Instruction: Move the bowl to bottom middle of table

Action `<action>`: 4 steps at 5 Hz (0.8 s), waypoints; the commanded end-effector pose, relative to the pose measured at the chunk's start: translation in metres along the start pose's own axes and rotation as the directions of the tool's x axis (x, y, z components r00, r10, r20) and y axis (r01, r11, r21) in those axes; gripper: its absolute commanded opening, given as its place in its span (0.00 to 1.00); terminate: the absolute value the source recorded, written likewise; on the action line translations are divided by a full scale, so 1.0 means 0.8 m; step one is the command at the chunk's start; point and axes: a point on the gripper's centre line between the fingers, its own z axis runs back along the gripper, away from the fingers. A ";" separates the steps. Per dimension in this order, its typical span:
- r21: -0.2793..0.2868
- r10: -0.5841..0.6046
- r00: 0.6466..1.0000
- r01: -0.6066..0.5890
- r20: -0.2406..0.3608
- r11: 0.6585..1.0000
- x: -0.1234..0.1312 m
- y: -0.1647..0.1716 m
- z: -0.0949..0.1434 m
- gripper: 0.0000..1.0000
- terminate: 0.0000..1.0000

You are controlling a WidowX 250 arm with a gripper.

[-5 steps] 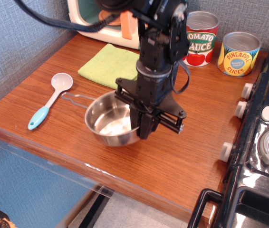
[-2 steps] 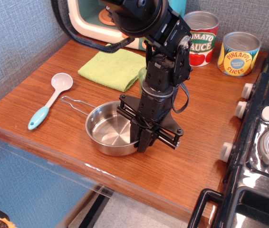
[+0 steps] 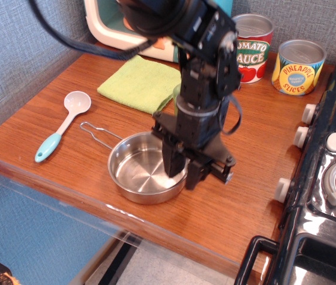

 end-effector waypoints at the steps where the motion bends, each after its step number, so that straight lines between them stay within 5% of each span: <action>1: 0.031 0.015 0.988 -0.020 0.156 0.999 0.030 0.027 0.065 1.00 0.00; 4: -0.064 0.107 0.994 -0.107 -0.009 0.992 0.036 0.039 0.025 1.00 0.00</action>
